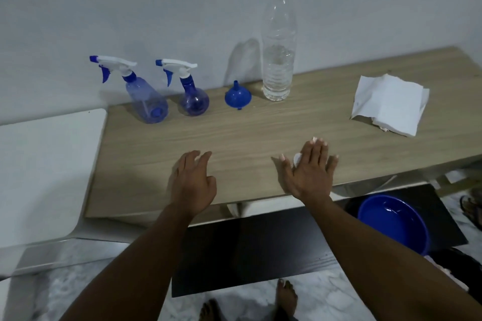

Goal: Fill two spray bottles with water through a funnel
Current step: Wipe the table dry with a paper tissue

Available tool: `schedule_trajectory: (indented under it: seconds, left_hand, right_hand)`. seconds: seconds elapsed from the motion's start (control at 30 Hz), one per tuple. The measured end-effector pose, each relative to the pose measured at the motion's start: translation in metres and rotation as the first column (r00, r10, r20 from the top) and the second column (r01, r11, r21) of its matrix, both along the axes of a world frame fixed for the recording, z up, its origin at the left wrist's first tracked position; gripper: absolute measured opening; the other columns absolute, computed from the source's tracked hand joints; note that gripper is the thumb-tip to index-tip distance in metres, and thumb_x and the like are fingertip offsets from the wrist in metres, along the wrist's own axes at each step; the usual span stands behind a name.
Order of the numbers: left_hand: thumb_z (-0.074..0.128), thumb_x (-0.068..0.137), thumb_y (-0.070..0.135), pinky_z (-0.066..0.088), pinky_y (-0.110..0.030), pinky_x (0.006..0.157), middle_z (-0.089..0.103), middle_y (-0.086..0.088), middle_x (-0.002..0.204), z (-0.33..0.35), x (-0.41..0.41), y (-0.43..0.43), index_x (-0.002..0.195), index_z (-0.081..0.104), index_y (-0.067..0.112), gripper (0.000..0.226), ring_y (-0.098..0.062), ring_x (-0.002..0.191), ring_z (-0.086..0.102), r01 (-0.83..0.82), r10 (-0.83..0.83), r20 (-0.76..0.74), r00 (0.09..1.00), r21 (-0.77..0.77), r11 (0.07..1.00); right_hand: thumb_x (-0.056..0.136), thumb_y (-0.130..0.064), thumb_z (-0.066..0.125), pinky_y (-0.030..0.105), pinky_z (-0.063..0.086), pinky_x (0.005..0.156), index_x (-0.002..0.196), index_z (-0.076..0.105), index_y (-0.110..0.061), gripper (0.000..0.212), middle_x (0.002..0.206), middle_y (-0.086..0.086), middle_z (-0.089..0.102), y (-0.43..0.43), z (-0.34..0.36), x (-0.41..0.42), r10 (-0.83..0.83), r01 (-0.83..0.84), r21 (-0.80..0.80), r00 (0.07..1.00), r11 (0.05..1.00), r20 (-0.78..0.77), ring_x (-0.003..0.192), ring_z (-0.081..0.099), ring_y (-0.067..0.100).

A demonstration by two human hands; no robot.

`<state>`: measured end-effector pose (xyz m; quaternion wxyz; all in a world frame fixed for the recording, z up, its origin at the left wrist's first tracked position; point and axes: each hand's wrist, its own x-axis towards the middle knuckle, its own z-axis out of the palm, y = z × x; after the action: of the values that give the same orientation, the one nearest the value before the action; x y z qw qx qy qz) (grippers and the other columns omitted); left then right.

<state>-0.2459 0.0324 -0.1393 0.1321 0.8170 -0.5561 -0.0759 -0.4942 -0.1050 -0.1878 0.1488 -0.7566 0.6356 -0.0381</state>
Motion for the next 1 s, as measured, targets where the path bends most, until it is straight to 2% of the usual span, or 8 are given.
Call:
schedule_trajectory:
  seconds: [0.13, 0.37, 0.5, 0.6, 0.73, 0.83, 0.93, 1.0]
  left_hand:
    - [0.046, 0.079, 0.029, 0.036, -0.050, 0.112, 0.046, -0.016, 0.144, 0.006, 0.022, 0.020, 0.144, 0.049, 0.015, 0.066, -0.034, 0.138, 0.037, 0.001, 0.000, -0.021, 1.000, 0.029, 1.000]
    - [0.057, 0.084, 0.022, 0.036, -0.048, 0.112, 0.043, -0.014, 0.147, 0.016, 0.101, 0.087, 0.146, 0.045, 0.017, 0.063, -0.032, 0.139, 0.035, -0.022, 0.023, -0.009, 1.000, 0.026, 0.999]
    - [0.052, 0.081, 0.024, 0.040, -0.050, 0.108, 0.046, -0.017, 0.143, 0.016, 0.153, 0.134, 0.143, 0.049, 0.013, 0.063, -0.035, 0.135, 0.039, -0.074, 0.074, 0.000, 0.997, 0.018, 0.997]
    - [0.055, 0.082, 0.018, 0.043, -0.051, 0.104, 0.047, -0.019, 0.142, 0.013, 0.185, 0.171, 0.142, 0.049, 0.011, 0.062, -0.037, 0.135, 0.038, -0.145, 0.145, -0.015, 0.989, 0.003, 0.989]
    - [0.059, 0.083, 0.015, 0.040, -0.049, 0.108, 0.046, -0.019, 0.144, 0.009, 0.221, 0.211, 0.143, 0.048, 0.011, 0.061, -0.039, 0.139, 0.035, -0.190, 0.190, 0.007, 0.982, 0.008, 0.982]
    - [0.059, 0.082, 0.010, 0.041, -0.049, 0.106, 0.047, -0.019, 0.143, 0.010, 0.238, 0.225, 0.143, 0.049, 0.010, 0.062, -0.039, 0.138, 0.036, -0.207, 0.207, 0.008, 0.978, -0.011, 0.978]
    - [0.059, 0.082, 0.011, 0.040, -0.049, 0.106, 0.046, -0.018, 0.144, 0.010, 0.245, 0.228, 0.144, 0.048, 0.011, 0.062, -0.038, 0.139, 0.035, -0.215, 0.214, -0.004, 0.977, -0.017, 0.977]
    - [0.058, 0.083, 0.012, 0.042, -0.051, 0.105, 0.045, -0.018, 0.145, 0.008, 0.244, 0.226, 0.144, 0.047, 0.011, 0.062, -0.038, 0.140, 0.034, -0.202, 0.201, -0.027, 0.979, -0.026, 0.979]
  right_hand:
    - [0.091, -0.079, 0.006, 0.054, -0.001, 0.124, 0.157, 0.000, 0.005, 0.106, 0.166, 0.024, -0.002, 0.029, -0.005, 0.043, -0.240, 0.240, 0.010, 0.970, 0.971, 0.043, 0.155, -0.009, 0.033]
    - [0.092, -0.076, 0.015, 0.050, -0.003, 0.125, 0.156, 0.002, 0.007, 0.106, 0.165, 0.025, 0.000, 0.100, -0.006, 0.151, -0.307, 0.307, 0.011, 0.950, 0.952, 0.059, 0.154, -0.007, 0.034]
    - [0.091, -0.076, 0.017, 0.050, -0.003, 0.124, 0.156, 0.002, 0.008, 0.106, 0.165, 0.026, 0.000, 0.136, -0.006, 0.216, -0.229, 0.230, -0.001, 0.972, 0.973, 0.057, 0.154, -0.005, 0.036]
    - [0.091, -0.074, 0.027, 0.053, 0.003, 0.124, 0.154, 0.014, 0.010, 0.106, 0.162, 0.030, 0.013, 0.170, -0.005, 0.274, -0.124, 0.126, -0.018, 0.988, 0.992, 0.088, 0.153, 0.006, 0.040]
    - [0.092, -0.073, 0.017, 0.054, -0.006, 0.123, 0.156, 0.004, 0.007, 0.103, 0.165, 0.026, 0.000, 0.204, -0.004, 0.344, 0.033, -0.038, 0.085, 0.998, 0.996, 0.060, 0.154, -0.008, 0.037]
    - [0.097, -0.063, 0.020, 0.057, -0.006, 0.122, 0.157, 0.005, 0.004, 0.091, 0.166, 0.023, 0.001, 0.199, -0.002, 0.349, 0.043, -0.053, 0.098, 0.994, 0.994, 0.099, 0.154, -0.009, 0.034]
    - [0.100, -0.043, 0.031, 0.060, 0.001, 0.121, 0.155, 0.027, 0.000, 0.070, 0.164, 0.018, 0.021, 0.196, -0.008, 0.322, 0.107, -0.084, -0.142, 0.980, 0.986, 0.166, 0.155, 0.010, 0.032]
    - [0.097, -0.041, 0.028, 0.063, 0.010, 0.118, 0.150, 0.038, 0.000, 0.068, 0.161, 0.019, 0.030, 0.206, -0.014, 0.309, 0.201, -0.168, -0.247, 0.972, 0.954, 0.117, 0.151, 0.024, 0.033]
